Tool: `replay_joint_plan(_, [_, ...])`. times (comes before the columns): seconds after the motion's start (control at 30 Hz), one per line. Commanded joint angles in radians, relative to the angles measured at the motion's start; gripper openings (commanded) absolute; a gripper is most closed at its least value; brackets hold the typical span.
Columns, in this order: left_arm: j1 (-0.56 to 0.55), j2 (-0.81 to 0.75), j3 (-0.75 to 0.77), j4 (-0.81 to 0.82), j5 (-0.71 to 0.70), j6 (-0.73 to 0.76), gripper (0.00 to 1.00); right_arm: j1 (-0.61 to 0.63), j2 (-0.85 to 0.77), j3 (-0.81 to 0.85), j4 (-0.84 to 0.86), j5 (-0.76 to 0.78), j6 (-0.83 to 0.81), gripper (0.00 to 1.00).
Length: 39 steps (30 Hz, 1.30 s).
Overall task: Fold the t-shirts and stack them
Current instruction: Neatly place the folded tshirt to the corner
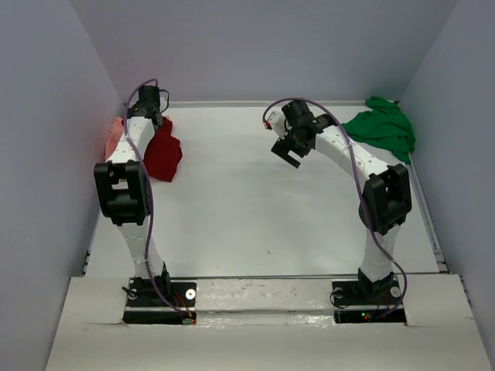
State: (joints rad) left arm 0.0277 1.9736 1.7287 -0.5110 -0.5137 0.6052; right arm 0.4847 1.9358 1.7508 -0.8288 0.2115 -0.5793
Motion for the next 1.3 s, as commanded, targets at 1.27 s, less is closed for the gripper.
replay_joint_plan(1.27, [-0.149,0.102,0.299,-0.035,-0.181,0.143,0.0,-0.024,-0.029,-0.017,0.031,0.012,-0.005,1.0])
